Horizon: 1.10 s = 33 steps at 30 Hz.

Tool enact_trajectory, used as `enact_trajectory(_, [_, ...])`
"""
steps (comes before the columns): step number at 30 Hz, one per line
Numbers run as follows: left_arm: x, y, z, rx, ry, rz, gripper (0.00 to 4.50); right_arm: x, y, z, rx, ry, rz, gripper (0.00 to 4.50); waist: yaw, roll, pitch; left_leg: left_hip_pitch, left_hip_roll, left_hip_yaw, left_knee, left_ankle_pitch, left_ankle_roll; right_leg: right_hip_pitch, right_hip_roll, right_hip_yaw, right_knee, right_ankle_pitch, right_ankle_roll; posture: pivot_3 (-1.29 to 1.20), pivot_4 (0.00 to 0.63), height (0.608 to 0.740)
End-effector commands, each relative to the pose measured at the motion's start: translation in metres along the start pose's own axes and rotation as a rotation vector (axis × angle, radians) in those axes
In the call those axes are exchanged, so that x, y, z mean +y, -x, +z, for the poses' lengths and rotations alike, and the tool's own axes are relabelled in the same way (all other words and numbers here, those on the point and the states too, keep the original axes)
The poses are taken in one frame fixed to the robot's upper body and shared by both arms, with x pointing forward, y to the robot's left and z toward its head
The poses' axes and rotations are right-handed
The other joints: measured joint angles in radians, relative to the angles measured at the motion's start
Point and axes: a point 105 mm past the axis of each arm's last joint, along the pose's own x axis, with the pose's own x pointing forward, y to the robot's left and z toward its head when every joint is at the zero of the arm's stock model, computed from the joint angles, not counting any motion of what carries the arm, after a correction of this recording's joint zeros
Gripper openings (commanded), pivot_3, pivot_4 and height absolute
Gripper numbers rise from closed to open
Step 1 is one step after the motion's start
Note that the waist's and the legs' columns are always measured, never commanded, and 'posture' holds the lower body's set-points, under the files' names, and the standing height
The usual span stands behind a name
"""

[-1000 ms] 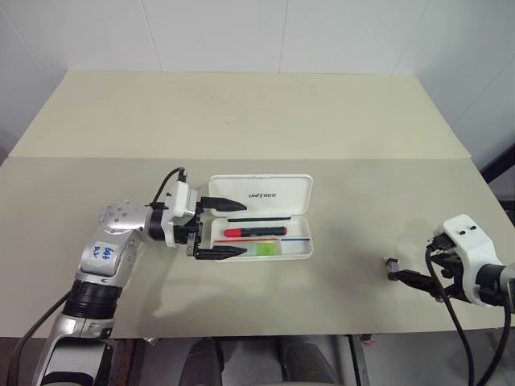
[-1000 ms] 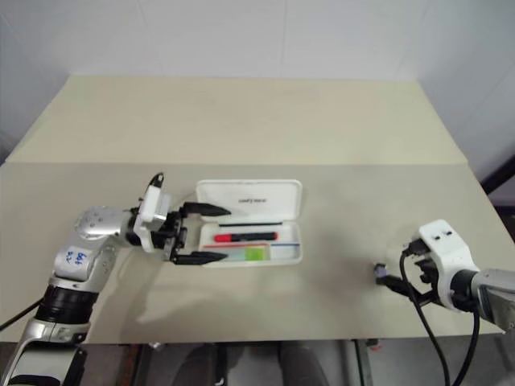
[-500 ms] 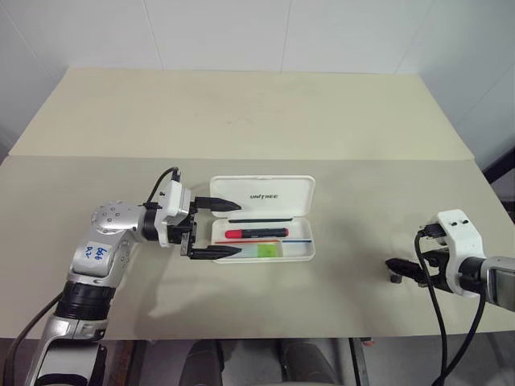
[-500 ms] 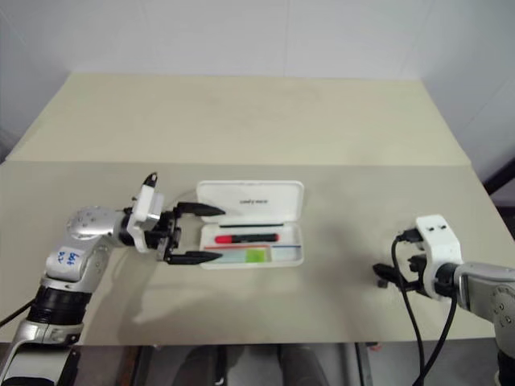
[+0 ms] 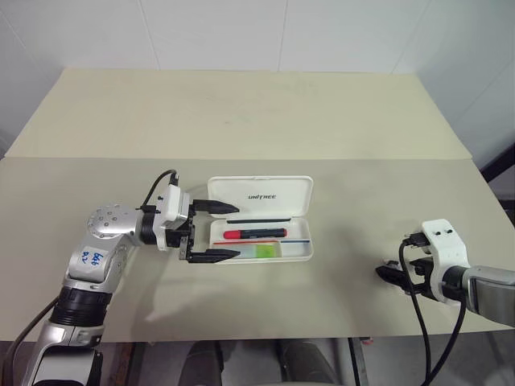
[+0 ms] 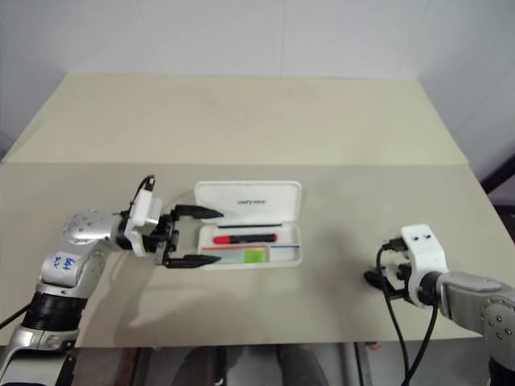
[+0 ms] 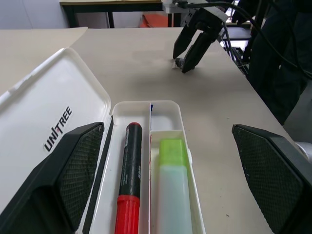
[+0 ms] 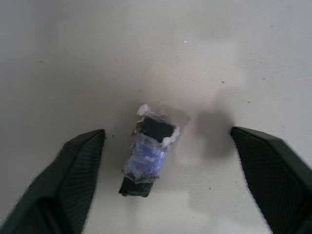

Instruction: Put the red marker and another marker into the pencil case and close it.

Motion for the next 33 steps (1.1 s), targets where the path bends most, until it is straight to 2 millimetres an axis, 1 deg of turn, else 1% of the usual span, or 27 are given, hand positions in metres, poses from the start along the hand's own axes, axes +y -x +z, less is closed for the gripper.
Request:
enact_trajectory(1, [0.0, 0.003, 0.008, -0.007, -0.035, 0.012, 4.5, 0.008, -0.003, -0.001, 0.016, 0.006, 0.042, 2.96, 0.0, -0.001, 0.0, 0.0, 0.0, 0.0, 0.0, 0.0, 0.0, 0.0, 0.0, 0.0, 0.0, 0.0, 0.0, 0.0, 0.15, 0.74])
enact_trajectory(6, [0.002, 0.004, 0.01, -0.01, -0.044, 0.021, 4.5, 0.013, -0.003, 0.001, 0.019, 0.026, 0.073, 1.26, 0.0, -0.001, -0.001, 0.0, 0.0, 0.0, -0.001, 0.0, 0.0, 0.0, 0.0, 0.0, -0.001, 0.0, 0.0, 0.0, 0.15, 0.74])
enact_trajectory(7, [0.002, 0.004, 0.01, -0.012, -0.045, 0.02, 4.5, 0.012, -0.002, 0.002, 0.024, 0.036, 0.071, 1.19, 0.0, -0.001, -0.001, 0.0, 0.0, 0.0, -0.003, 0.0, 0.0, 0.0, 0.0, 0.0, -0.002, 0.0, 0.0, 0.0, 0.15, 0.74])
enact_trajectory(8, [0.003, 0.004, 0.01, -0.014, -0.045, 0.02, 4.5, 0.011, -0.001, 0.003, 0.027, 0.042, 0.069, 0.88, 0.0, -0.001, -0.001, 0.0, 0.0, 0.0, -0.003, 0.0, 0.0, 0.0, 0.0, 0.0, -0.002, 0.0, 0.0, 0.0, 0.15, 0.74])
enact_trajectory(9, [0.003, 0.004, 0.01, -0.015, -0.046, 0.02, 4.5, 0.009, -0.001, 0.005, 0.029, 0.045, 0.066, 0.75, 0.0, -0.001, -0.001, 0.0, 0.0, 0.0, -0.004, 0.0, 0.0, 0.0, 0.0, 0.0, -0.002, 0.0, 0.0, 0.0, 0.15, 0.74])
enact_trajectory(12, [0.004, 0.004, 0.01, -0.017, -0.05, 0.024, 4.5, 0.007, 0.001, 0.01, 0.032, 0.072, 0.057, 0.75, 0.001, -0.001, -0.001, 0.0, 0.0, 0.0, -0.004, 0.0, 0.0, 0.0, 0.0, 0.0, -0.004, 0.0, 0.0, 0.0, 0.15, 0.74])
enact_trajectory(15, [0.004, 0.004, 0.01, -0.015, -0.051, 0.025, 4.5, 0.01, 0.003, 0.023, -0.003, 0.147, 0.07, 0.75, 0.001, -0.001, -0.001, 0.0, 0.0, 0.001, -0.005, 0.0, 0.0, -0.001, 0.0, 0.0, -0.004, 0.0, 0.0, 0.0, 0.15, 0.74])
enact_trajectory(17, [0.004, 0.004, 0.01, -0.013, -0.051, 0.027, 4.5, 0.016, 0.006, 0.038, -0.057, 0.236, 0.109, 0.75, 0.001, -0.001, -0.001, 0.0, 0.0, 0.001, -0.006, 0.0, 0.0, -0.002, 0.0, 0.0, -0.004, 0.0, 0.0, 0.0, 0.15, 0.74])
enact_trajectory(19, [0.004, 0.005, 0.009, -0.011, -0.052, 0.029, 4.5, 0.029, 0.01, 0.053, -0.105, 0.338, 0.189, 0.75, 0.001, 0.0, 0.0, 0.0, 0.0, 0.001, -0.006, 0.0, 0.0, -0.002, 0.0, 0.0, -0.005, 0.0, 0.0, 0.0, 0.15, 0.74])
enact_trajectory(22, [0.004, 0.006, 0.009, -0.008, -0.052, 0.032, 4.5, 0.039, 0.013, 0.062, -0.127, 0.409, 0.27, 0.75, 0.004, -0.001, 0.0, -0.001, 0.001, 0.001, -0.008, 0.0, 0.0, -0.003, 0.0, 0.0, -0.005, 0.0, -0.001, 0.0, 0.15, 0.74])
enact_trajectory(25, [0.003, 0.009, 0.009, 0.0, -0.053, 0.039, 4.5, 0.058, 0.017, 0.072, -0.155, 0.49, 0.373, 0.75, 0.004, 0.0, 0.0, -0.002, 0.001, 0.001, -0.008, 0.0, 0.0, -0.004, -0.001, -0.001, -0.005, -0.001, -0.001, 0.0, 0.15, 0.74])
enact_trajectory(30, [0.002, 0.013, 0.008, 0.021, -0.059, 0.048, 4.5, 0.088, 0.018, 0.083, -0.201, 0.567, 0.509, 0.75, 0.003, 0.0, 0.0, -0.002, 0.001, 0.001, -0.008, 0.0, 0.0, -0.004, -0.001, -0.001, -0.005, -0.001, -0.001, 0.0, 0.15, 0.74])
enact_trajectory(33, [0.002, 0.015, 0.009, 0.023, -0.062, 0.054, 4.5, 0.109, 0.017, 0.085, -0.216, 0.602, 0.586, 0.75, 0.003, 0.0, 0.0, -0.002, 0.001, 0.001, -0.007, 0.0, 0.0, -0.004, -0.001, -0.001, -0.005, -0.001, -0.001, 0.0, 0.15, 0.74])
